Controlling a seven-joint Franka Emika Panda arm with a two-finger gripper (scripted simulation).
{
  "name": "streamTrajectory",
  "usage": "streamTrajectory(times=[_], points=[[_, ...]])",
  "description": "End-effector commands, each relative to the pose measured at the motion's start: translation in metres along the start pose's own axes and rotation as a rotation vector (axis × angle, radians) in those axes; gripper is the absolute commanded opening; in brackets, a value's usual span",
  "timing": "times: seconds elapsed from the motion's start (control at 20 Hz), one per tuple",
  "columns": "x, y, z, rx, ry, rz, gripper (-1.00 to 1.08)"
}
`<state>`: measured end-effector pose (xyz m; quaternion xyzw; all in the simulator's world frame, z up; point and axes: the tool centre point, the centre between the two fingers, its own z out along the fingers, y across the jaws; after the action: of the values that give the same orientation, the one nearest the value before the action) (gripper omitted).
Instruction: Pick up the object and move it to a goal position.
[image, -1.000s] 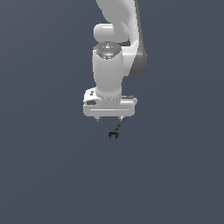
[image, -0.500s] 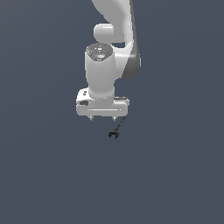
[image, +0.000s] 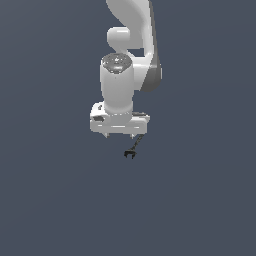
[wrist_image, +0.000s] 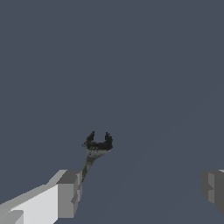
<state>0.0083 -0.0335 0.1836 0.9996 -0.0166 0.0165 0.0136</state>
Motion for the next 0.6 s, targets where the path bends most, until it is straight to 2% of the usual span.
streamTrajectory(times=[0.0, 0.55], points=[[-0.002, -0.005, 0.006, 0.003, -0.002, 0.024, 1.00], [-0.024, -0.037, 0.049, 0.017, -0.015, 0.218, 1.00]])
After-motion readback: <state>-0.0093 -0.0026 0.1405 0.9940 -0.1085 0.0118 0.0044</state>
